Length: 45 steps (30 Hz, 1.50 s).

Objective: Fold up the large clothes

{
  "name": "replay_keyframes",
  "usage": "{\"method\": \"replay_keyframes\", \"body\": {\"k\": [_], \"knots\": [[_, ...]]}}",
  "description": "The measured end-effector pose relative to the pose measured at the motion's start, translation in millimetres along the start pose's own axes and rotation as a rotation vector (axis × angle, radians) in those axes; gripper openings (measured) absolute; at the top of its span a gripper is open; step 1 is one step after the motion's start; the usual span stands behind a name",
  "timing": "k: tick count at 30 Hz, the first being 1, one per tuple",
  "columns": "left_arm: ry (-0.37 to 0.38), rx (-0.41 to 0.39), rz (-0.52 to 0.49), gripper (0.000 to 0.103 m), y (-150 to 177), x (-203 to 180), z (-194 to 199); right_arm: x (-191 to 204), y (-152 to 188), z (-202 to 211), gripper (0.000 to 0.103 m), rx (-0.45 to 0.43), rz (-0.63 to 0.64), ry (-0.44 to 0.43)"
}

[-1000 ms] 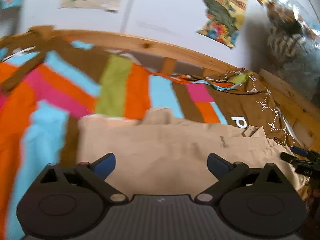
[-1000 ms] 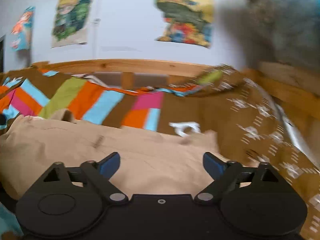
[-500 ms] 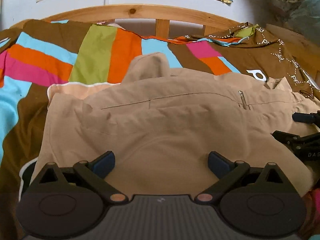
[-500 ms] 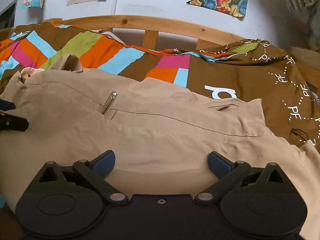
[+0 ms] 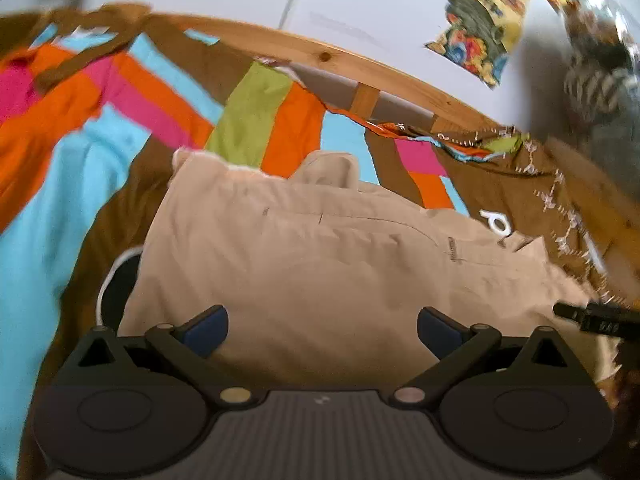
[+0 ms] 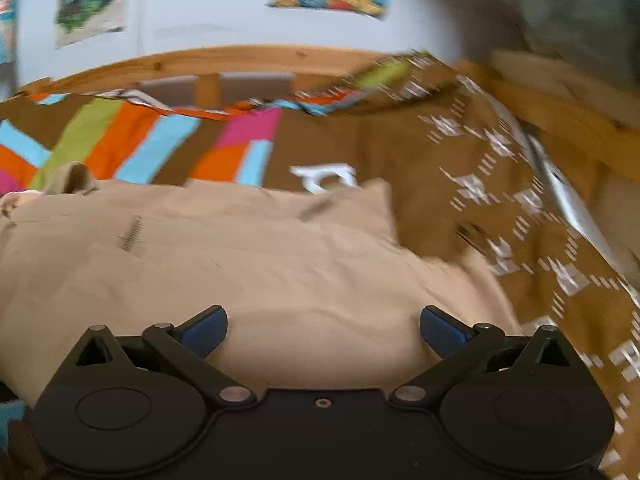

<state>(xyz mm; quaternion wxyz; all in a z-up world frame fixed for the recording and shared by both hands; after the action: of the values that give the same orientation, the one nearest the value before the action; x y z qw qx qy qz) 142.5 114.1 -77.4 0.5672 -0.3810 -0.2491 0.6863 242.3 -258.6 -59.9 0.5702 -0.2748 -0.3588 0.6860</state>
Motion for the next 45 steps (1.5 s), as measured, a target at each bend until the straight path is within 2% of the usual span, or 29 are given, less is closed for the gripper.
{"method": "replay_keyframes", "body": {"k": [2,5,9,12,14,17,21,23,25,27,33,45], "knots": [[0.024,0.03,0.037,0.102,6,5,8,-16,14,-3,0.102,0.042,-0.029,0.014],[0.028,0.082,0.082,0.102,19,14,11,-28,31,-8,0.102,-0.005,-0.132,-0.022],[0.055,0.143,0.196,0.102,33,25,1,-20,34,-11,0.102,-0.037,-0.093,0.022],[0.065,0.114,0.248,0.102,29,32,-2,-22,29,-5,0.102,-0.035,-0.141,0.032],[0.069,0.096,0.279,0.102,25,37,-4,-15,23,8,0.102,-0.1,-0.157,0.024],[0.055,0.104,0.322,0.102,17,44,-14,20,16,22,0.102,-0.194,-0.023,-0.058],[0.026,0.121,0.389,0.102,15,55,-30,74,25,26,0.102,-0.198,0.128,-0.191],[0.02,0.109,0.386,0.102,17,57,-32,92,35,19,0.102,-0.139,0.167,-0.243],[0.007,0.104,0.345,0.102,18,53,-33,103,48,5,0.102,-0.06,0.209,-0.233],[-0.012,0.09,0.289,0.102,21,47,-33,99,49,2,0.102,-0.066,0.182,-0.251],[-0.036,0.045,0.22,0.102,28,38,-28,95,47,-1,0.102,-0.043,0.144,-0.273],[-0.031,0.011,0.203,0.102,34,37,-23,95,49,0,0.102,-0.043,0.134,-0.28]]}}
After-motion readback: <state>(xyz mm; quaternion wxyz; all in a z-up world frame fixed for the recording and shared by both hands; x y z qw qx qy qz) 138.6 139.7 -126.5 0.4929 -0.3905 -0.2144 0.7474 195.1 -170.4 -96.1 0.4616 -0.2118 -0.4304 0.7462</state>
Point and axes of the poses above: each gripper's, at about its wrist camera, not at the fingertips, and z roughly against the way its jaws point, x to its left, y to its underside, the point moved 7 cm from there along -z, roughly the way its jaws point, and after that the axes turned 7 degrees about -z, right-handed, at the moved point
